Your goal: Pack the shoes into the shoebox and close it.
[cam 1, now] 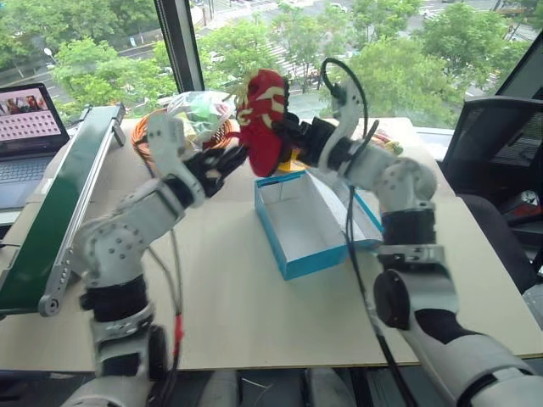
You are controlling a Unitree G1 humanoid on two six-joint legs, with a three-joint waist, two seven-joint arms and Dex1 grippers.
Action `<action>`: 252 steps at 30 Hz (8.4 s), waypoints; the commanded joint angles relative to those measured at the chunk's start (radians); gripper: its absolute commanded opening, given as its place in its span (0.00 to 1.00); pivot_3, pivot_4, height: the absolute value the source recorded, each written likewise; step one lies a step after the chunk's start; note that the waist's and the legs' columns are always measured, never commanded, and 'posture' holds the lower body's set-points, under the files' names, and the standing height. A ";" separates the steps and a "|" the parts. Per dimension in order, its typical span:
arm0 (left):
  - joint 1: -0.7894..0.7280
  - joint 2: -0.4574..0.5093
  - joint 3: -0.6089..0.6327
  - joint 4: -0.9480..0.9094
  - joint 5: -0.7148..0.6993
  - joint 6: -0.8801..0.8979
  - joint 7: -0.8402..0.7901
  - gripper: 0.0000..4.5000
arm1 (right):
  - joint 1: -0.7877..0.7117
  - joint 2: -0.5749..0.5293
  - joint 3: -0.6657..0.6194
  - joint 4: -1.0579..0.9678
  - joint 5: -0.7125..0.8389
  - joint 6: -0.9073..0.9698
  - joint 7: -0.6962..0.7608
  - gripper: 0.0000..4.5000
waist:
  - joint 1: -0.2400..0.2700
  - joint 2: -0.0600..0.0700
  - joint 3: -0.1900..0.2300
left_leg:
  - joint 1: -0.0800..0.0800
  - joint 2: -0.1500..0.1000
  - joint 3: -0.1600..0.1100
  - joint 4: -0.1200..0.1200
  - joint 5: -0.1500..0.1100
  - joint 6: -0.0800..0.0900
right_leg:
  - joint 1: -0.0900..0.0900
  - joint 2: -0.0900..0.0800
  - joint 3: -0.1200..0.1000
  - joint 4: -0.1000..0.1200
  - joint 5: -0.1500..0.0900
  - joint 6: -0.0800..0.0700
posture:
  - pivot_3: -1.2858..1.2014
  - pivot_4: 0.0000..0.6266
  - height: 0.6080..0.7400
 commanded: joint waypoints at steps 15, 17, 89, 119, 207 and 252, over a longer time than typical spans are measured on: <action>0.155 0.002 -0.145 -0.135 0.153 -0.100 -0.080 0.75 | 0.050 -0.051 0.147 0.296 -0.251 -0.088 0.221 0.08 | 0.012 0.001 0.001 | 0.000 0.000 0.000 0.001 0.000 0.000 | 0.001 0.000 0.000 0.000 0.000 0.000 | 0.52 0.24 0.98; 0.166 -0.006 -0.144 -0.143 0.159 -0.100 -0.077 0.75 | 0.069 -0.058 0.152 0.289 -0.265 -0.066 0.227 0.08 | 0.011 0.001 0.001 | 0.000 0.000 0.000 0.001 0.000 0.000 | 0.000 0.000 0.000 0.000 0.000 0.000 | 0.52 0.24 0.98; 0.525 0.104 0.616 0.247 0.445 -0.481 0.014 0.99 | 0.312 0.344 0.165 -0.371 -0.077 -0.351 0.281 1.00 | 0.009 0.001 0.001 | 0.004 0.006 -0.001 0.000 -0.001 -0.002 | 0.001 0.006 0.000 0.000 0.003 -0.005 | 0.52 0.24 0.98; 0.455 0.389 0.576 1.031 0.490 -0.862 -0.358 0.99 | 0.331 0.309 0.163 -0.402 -0.076 -0.314 0.243 1.00 | 0.009 0.001 0.001 | 0.007 0.012 0.000 -0.003 -0.002 -0.003 | 0.000 0.011 -0.001 0.001 0.003 -0.009 | 0.52 0.24 0.98; -0.008 -0.052 0.041 0.073 0.205 -0.374 -0.088 0.58 | 0.285 0.194 -0.283 -0.359 0.422 0.476 -0.213 1.00 | 0.007 -0.001 0.000 | 0.001 0.018 0.005 0.001 -0.002 -0.003 | -0.002 0.016 0.000 0.000 0.005 -0.013 | 0.52 0.24 0.98; 0.267 0.097 -0.039 -0.184 0.194 -0.231 -0.235 1.00 | -0.050 0.035 -0.206 -0.080 0.175 -0.010 -0.105 0.13 | 0.009 0.007 0.005 | 0.000 0.018 0.006 0.000 -0.002 -0.003 | -0.004 0.016 0.002 0.000 0.005 -0.013 | 0.52 0.24 0.98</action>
